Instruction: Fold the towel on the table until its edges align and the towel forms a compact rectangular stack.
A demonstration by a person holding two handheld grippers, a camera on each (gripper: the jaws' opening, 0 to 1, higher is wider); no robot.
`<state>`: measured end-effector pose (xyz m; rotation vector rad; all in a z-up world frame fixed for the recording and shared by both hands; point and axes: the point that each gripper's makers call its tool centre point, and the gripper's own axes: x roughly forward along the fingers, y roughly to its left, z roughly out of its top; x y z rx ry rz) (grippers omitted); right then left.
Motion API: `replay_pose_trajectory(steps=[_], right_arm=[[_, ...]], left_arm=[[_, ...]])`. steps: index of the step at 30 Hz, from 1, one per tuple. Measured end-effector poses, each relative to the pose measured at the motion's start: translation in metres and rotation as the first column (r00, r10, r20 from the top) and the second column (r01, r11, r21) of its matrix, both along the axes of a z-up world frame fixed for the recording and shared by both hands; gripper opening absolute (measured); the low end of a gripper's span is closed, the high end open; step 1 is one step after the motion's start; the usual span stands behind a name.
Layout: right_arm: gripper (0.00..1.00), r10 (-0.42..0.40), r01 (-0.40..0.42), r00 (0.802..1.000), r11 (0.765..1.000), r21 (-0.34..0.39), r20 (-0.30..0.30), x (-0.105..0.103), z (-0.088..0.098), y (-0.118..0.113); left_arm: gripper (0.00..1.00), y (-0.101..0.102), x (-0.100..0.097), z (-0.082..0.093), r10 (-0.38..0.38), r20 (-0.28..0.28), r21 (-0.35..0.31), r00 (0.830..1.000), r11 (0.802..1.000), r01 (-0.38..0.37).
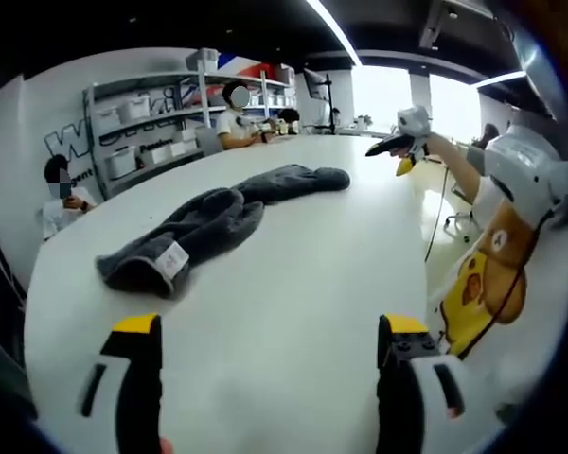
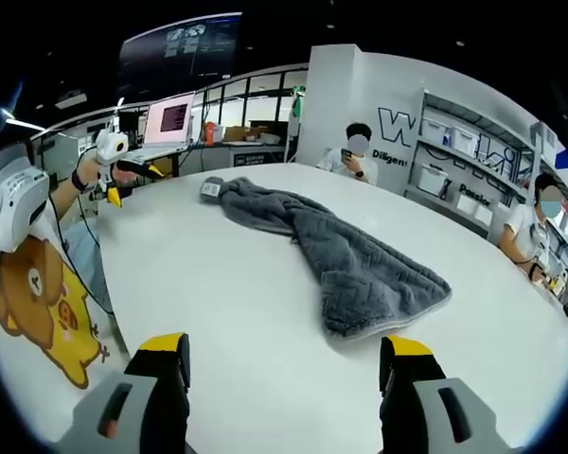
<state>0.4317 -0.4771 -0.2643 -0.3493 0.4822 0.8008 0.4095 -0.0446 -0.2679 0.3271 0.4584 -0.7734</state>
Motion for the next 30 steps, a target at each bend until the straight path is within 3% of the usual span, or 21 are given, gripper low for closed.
replay_pose_trajectory(steps=[18,30], right_arm=[[0.86,-0.012,0.012,1.000,1.000,0.007,-0.003,-0.006,-0.002,-0.008],[0.86,-0.016,0.016,1.000,1.000,0.004,-0.004,-0.012,-0.003,-0.008]], left_arm=[[0.97,0.009,0.062,-0.013,0.043,-0.029,-0.038,0.999,0.998,-0.044],[0.87,0.003,0.111,-0.030,0.045,-0.052,-0.133,0.998,0.990,-0.052]])
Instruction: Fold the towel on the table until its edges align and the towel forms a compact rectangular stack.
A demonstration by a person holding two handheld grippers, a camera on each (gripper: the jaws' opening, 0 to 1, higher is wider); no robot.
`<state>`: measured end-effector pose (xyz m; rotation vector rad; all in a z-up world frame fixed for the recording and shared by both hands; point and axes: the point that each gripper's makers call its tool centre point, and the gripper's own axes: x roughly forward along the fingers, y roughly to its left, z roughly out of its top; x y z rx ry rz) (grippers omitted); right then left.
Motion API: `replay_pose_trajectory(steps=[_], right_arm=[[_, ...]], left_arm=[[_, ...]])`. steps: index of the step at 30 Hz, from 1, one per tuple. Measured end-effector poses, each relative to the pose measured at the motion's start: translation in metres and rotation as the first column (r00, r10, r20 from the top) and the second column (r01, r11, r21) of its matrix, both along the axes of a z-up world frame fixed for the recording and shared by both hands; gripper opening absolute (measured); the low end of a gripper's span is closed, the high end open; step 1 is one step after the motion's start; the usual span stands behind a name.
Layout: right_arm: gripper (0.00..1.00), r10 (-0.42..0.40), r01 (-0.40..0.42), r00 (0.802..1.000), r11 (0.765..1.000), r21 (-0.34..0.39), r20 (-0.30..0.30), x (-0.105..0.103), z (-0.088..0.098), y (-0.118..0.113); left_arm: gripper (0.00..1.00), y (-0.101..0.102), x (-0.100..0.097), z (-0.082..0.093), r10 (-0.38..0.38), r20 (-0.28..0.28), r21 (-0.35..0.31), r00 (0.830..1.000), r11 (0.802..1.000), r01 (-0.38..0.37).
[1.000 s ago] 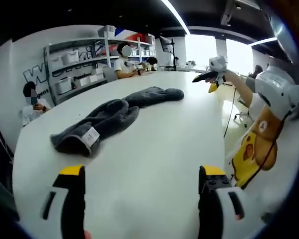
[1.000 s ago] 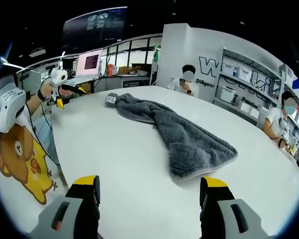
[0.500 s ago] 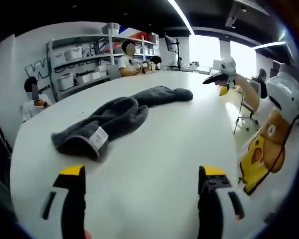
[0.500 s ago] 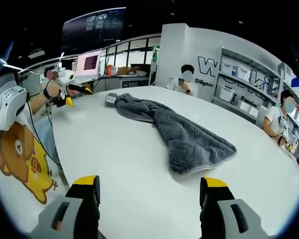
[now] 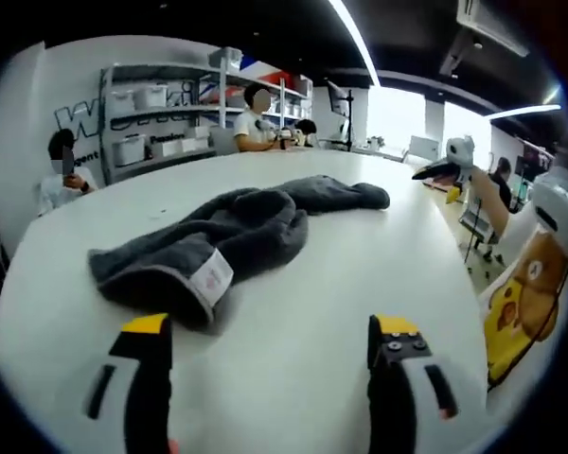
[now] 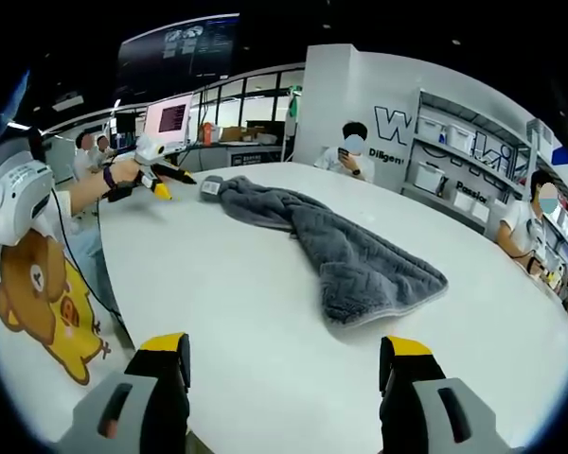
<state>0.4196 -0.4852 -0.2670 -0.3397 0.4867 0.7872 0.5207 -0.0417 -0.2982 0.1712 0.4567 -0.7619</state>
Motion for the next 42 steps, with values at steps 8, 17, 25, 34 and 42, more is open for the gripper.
replay_pose_trajectory(steps=[8,17,25,34,42], right_arm=[[0.86,0.003,-0.003,1.000,1.000,-0.010,0.001,-0.006,0.000,0.000],[0.86,-0.003,0.003,1.000,1.000,-0.009,0.000,-0.009,-0.001,-0.002],[0.86,-0.010,0.010,1.000,1.000,-0.008,-0.005,-0.012,-0.004,-0.006],[0.86,-0.015,0.015,1.000,1.000,-0.007,-0.009,-0.015,-0.006,-0.009],[0.86,-0.021,0.021,1.000,1.000,-0.005,-0.014,-0.016,-0.008,-0.011]], left_arm=[[0.69,0.007,0.023,-0.015,0.026,0.013,0.007,1.000,1.000,-0.026],[0.53,0.014,0.043,-0.021,0.063,0.044,0.019,0.997,0.998,-0.064],[0.42,0.023,0.056,-0.026,0.096,0.056,0.015,0.994,0.995,-0.097],[0.31,0.025,0.063,-0.031,0.109,0.061,0.009,0.992,0.994,-0.109],[0.24,0.029,0.070,-0.031,0.125,0.078,0.002,0.989,0.992,-0.126]])
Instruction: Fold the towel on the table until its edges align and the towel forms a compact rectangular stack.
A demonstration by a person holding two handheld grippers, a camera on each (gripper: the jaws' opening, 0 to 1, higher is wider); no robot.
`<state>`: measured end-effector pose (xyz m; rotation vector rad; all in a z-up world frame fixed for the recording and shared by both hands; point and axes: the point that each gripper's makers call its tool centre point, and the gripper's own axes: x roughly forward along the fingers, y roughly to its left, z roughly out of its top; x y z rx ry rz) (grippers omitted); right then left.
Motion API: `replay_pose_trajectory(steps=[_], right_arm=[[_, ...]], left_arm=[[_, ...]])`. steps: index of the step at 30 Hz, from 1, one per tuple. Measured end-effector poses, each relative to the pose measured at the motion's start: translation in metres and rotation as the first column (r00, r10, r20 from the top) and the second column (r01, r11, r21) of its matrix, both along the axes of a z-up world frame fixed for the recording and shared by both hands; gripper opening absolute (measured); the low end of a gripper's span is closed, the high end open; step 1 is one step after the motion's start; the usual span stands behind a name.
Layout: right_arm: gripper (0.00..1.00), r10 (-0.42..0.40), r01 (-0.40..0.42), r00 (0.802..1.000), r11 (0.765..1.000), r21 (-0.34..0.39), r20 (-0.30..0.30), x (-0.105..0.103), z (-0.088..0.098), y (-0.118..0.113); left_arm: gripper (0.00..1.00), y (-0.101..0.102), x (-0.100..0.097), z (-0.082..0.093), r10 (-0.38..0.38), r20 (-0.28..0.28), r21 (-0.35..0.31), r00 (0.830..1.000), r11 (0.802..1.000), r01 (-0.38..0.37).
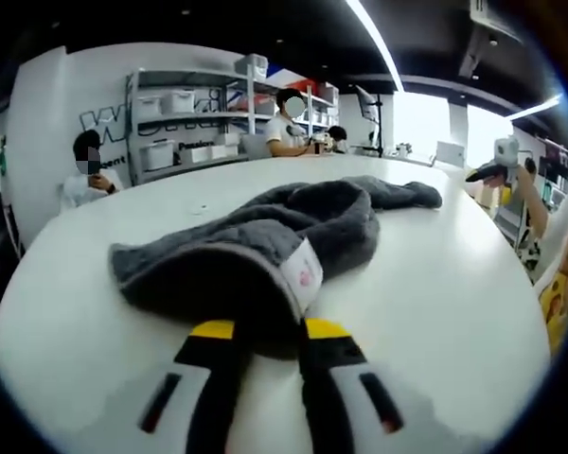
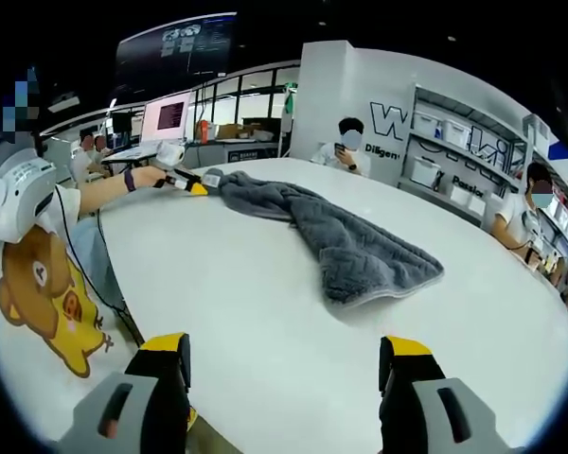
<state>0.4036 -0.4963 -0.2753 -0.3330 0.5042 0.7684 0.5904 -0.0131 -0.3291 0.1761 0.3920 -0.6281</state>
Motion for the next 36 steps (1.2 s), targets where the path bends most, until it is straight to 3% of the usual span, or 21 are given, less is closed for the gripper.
replay_pose_trajectory(steps=[5,12,19,28,36], right_arm=[[0.86,0.001,-0.001,1.000,1.000,0.002,-0.001,0.000,-0.001,0.000],[0.85,0.001,-0.001,1.000,1.000,0.004,-0.004,-0.002,-0.002,-0.001],[0.85,-0.002,0.002,1.000,1.000,0.007,-0.005,-0.002,-0.003,-0.003],[0.85,0.006,-0.006,1.000,1.000,0.010,-0.008,0.001,-0.005,-0.001],[0.85,0.018,-0.018,1.000,1.000,0.014,-0.010,0.003,-0.006,0.004]], left_arm=[[0.20,-0.001,0.001,0.000,0.004,0.009,0.002,1.000,1.000,-0.004],[0.06,-0.006,0.000,0.001,-0.004,0.019,-0.003,1.000,1.000,0.004],[0.04,-0.011,-0.007,0.004,-0.021,-0.007,-0.016,1.000,1.000,0.021],[0.03,-0.011,-0.024,0.029,0.005,-0.096,-0.191,0.995,0.981,-0.023],[0.03,-0.013,-0.043,0.047,0.006,-0.171,-0.288,0.985,0.956,-0.056]])
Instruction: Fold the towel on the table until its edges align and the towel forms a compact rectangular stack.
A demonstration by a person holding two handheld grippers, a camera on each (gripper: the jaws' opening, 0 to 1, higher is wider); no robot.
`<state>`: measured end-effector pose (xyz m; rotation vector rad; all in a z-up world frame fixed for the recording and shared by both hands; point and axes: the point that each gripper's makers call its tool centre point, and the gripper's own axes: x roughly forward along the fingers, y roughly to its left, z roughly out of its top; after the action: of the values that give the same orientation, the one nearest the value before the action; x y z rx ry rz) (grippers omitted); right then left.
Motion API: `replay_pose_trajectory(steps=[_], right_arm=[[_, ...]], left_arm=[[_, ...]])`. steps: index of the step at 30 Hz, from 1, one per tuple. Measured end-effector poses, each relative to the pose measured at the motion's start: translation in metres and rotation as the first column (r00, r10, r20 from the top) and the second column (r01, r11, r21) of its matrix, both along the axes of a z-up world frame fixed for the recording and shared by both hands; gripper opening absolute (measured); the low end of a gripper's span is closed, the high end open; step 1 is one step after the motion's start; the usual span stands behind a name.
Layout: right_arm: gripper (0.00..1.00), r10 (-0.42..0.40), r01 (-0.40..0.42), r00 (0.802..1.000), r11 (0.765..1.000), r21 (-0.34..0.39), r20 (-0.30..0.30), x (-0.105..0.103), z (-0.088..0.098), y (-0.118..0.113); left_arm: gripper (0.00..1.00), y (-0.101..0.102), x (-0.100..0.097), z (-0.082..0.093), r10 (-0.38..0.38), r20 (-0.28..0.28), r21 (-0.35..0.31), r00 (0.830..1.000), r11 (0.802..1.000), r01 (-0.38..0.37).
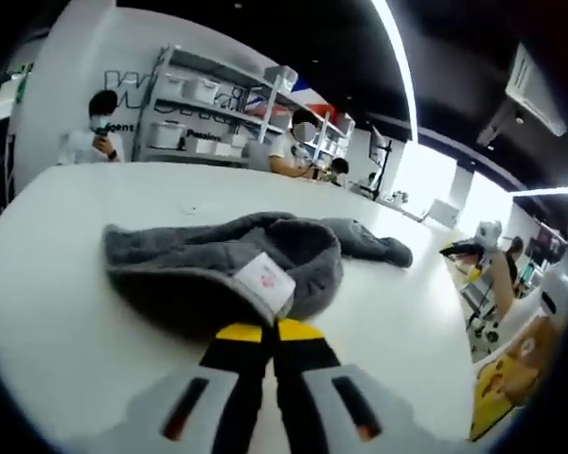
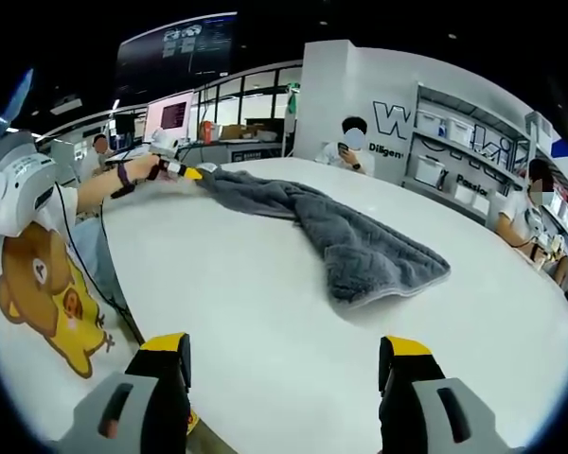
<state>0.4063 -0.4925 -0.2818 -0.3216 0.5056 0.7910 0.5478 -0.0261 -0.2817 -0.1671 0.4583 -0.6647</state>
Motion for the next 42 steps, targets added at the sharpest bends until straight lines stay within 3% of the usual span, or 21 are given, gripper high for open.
replay_pose_trajectory(steps=[15,23,29,36,42], right_arm=[[0.85,0.006,-0.006,1.000,1.000,0.006,-0.001,0.001,-0.002,0.002],[0.85,0.010,-0.010,1.000,1.000,0.009,-0.003,-0.001,-0.004,0.002],[0.85,0.014,-0.014,1.000,1.000,0.012,-0.001,0.000,-0.005,0.004],[0.85,0.021,-0.021,1.000,1.000,0.012,0.000,-0.001,-0.005,0.006],[0.85,0.024,-0.024,1.000,1.000,0.009,-0.005,-0.002,-0.007,0.004]], left_arm=[[0.03,-0.010,-0.029,0.037,-0.012,-0.050,-0.069,0.999,0.998,0.009],[0.03,-0.004,-0.051,0.043,-0.020,-0.109,-0.071,0.994,0.997,0.012],[0.03,0.000,-0.072,0.037,-0.026,-0.181,-0.074,0.983,0.997,0.013],[0.03,0.004,-0.097,0.016,-0.067,-0.332,-0.156,0.941,0.988,0.015],[0.03,0.022,-0.104,-0.003,-0.041,-0.396,-0.132,0.917,0.991,-0.012]])
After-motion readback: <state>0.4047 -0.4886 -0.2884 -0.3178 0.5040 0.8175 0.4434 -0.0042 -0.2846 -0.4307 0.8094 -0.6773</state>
